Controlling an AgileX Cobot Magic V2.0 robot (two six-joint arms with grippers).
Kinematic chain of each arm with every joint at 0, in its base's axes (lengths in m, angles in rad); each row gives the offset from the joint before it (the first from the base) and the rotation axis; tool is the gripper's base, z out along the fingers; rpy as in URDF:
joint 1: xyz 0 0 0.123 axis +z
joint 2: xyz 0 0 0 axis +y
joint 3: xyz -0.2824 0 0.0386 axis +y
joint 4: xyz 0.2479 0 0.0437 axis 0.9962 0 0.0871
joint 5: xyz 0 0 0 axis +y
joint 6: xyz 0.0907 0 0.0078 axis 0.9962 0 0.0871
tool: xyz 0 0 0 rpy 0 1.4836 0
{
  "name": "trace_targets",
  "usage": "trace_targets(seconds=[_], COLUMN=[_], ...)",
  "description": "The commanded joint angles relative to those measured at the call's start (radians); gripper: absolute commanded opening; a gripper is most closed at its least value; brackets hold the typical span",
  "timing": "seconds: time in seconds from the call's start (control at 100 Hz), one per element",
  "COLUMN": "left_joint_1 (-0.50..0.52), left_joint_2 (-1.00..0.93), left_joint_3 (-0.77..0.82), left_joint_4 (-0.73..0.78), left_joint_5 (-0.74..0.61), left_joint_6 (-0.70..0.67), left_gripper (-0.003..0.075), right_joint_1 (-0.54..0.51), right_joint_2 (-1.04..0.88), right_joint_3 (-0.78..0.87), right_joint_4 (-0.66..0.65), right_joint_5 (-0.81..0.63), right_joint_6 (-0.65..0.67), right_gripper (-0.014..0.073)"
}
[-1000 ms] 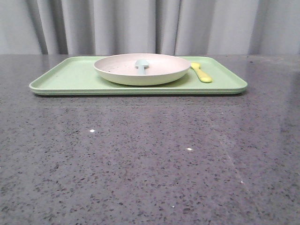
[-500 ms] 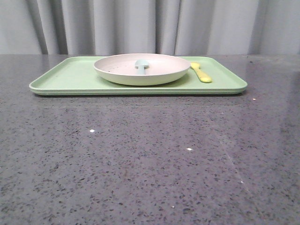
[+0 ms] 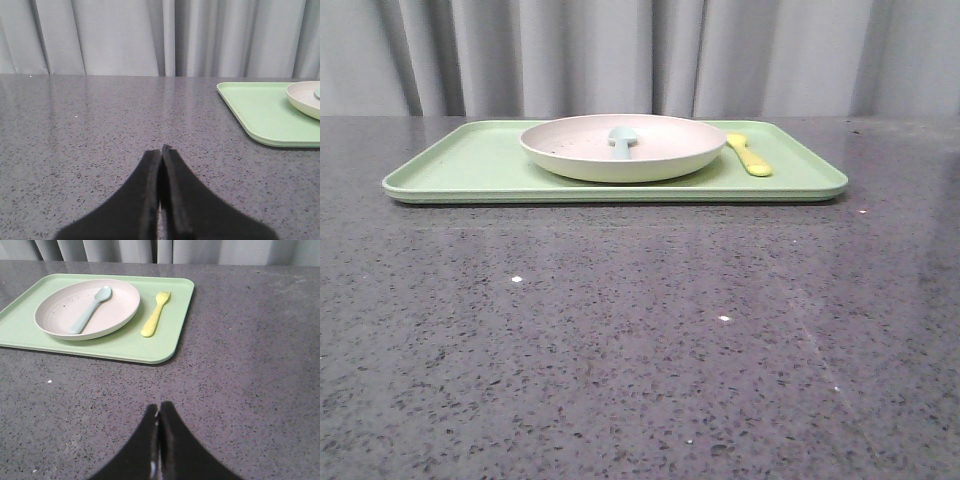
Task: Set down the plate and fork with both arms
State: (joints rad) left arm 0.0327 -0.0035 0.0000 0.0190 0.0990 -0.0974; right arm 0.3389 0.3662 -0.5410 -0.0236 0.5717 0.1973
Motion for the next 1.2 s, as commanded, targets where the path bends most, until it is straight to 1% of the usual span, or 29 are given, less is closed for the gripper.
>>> trace_targets(seconds=[0.0, 0.15, 0.22, 0.27, 0.38, 0.54, 0.71, 0.94, 1.12, 1.19], left_joint_1=[0.001, 0.001, 0.001, 0.001, 0.001, 0.001, 0.001, 0.001, 0.001, 0.001], left_joint_2=[-0.031, -0.031, -0.031, -0.031, -0.031, -0.031, -0.031, -0.031, -0.031, -0.031], left_joint_3=[0.013, 0.013, 0.013, 0.013, 0.013, 0.013, 0.013, 0.013, 0.013, 0.013], left_joint_4=[-0.009, -0.009, -0.009, -0.009, -0.009, -0.009, -0.009, -0.009, -0.009, -0.009], left_joint_5=[-0.074, -0.074, -0.074, -0.074, -0.074, -0.074, -0.074, -0.074, -0.074, -0.074], left_joint_6=[-0.002, -0.002, -0.002, -0.002, -0.002, -0.002, -0.002, -0.002, -0.002, -0.002], left_gripper=[-0.002, -0.002, -0.002, -0.002, -0.002, -0.002, -0.002, -0.002, -0.002, -0.002], right_joint_1=[-0.002, -0.002, -0.01, -0.021, -0.052, -0.106, -0.179, -0.253, -0.263, -0.263], right_joint_2=[0.003, 0.002, 0.002, 0.001, -0.014, -0.072, -0.168, -0.272, -0.348, -0.38], right_joint_3=[-0.022, -0.022, -0.015, 0.002, 0.069, 0.213, 0.371, 0.5, 0.564, 0.563], right_joint_4=[-0.015, -0.022, -0.026, -0.033, -0.034, -0.038, -0.038, -0.038, -0.038, -0.038], right_joint_5=[-0.071, -0.072, -0.094, -0.141, -0.293, -0.493, -0.598, -0.624, -0.641, -0.611], right_joint_6=[-0.006, -0.006, -0.006, -0.006, -0.006, -0.006, -0.006, -0.006, -0.006, -0.006], right_gripper=[-0.0057, -0.0057, -0.0057, -0.0057, -0.0057, -0.0057, -0.0057, -0.0057, -0.0057, -0.0057])
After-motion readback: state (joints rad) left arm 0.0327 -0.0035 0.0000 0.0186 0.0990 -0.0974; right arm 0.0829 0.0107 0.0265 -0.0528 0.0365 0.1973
